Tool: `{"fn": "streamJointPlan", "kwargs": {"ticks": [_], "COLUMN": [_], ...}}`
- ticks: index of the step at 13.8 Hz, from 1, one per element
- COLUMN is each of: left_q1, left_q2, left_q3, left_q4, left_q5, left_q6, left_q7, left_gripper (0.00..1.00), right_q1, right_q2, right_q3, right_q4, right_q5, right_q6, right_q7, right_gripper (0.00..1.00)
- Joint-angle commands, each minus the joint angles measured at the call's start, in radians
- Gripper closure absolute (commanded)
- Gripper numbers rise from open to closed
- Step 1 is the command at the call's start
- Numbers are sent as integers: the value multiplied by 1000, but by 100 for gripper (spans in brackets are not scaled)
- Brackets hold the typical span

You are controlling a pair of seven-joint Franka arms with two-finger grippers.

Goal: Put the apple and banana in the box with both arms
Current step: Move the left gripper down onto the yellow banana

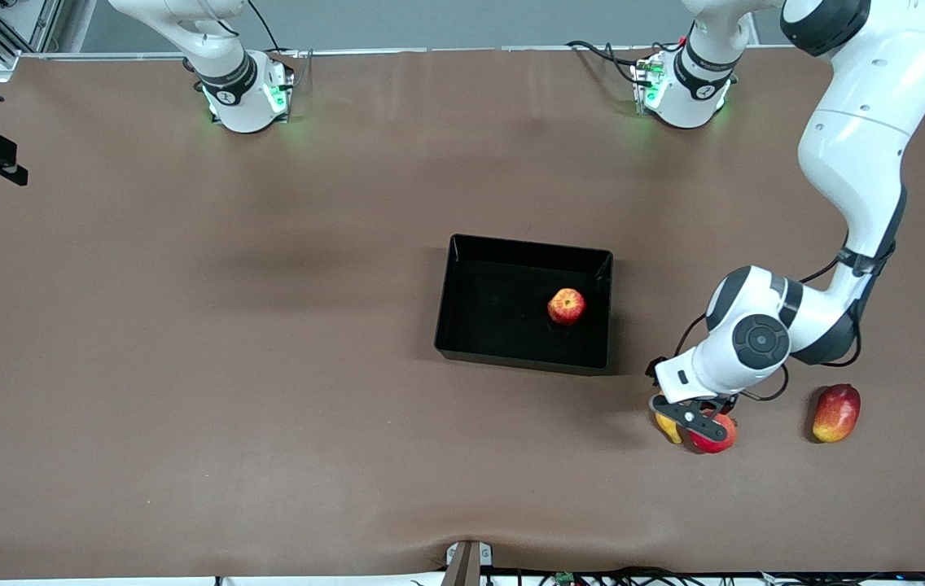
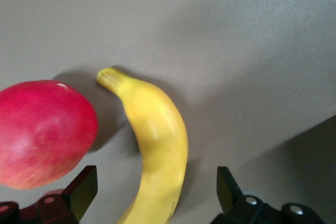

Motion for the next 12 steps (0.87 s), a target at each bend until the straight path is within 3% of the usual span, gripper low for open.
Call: {"fn": "streamJointPlan", "kwargs": {"ticks": [1,2,3,6,8,10,12], "left_q1": [-8,-8,-8,-6,-6,-6,0], "left_q2": [10,11,11,8,7,-9,-44], "left_q3": [0,0,0,0,2,0,-12], "left_q4": [5,4,-5,-22,-25,-28,-24], "left_q5": [25,26,28,28,28,28,20], "left_q6": [8,8,9,9,8,-2,-37], "left_q7": [11,13,17,17,17,16,17], "left_gripper": [0,4,15,67,76,100,100], "right_q1": [8,2,5,2,0,-13,-7], "right_q2": [-21,-19,-19,-19,-19,-19,-19], "right_q3": [-15,-15,-14,-15,-17,-17,-15], "right_q4": [-17,-17,-14,-11,-11,-13,-13], "right_q5": [17,26,32,37,35,35,26], "right_q6": [-5,-6,-5,-16,-17,-19,-19], "right_q7": [4,1,4,4,4,4,12], "right_gripper": [0,0,0,0,0,0,0]}}
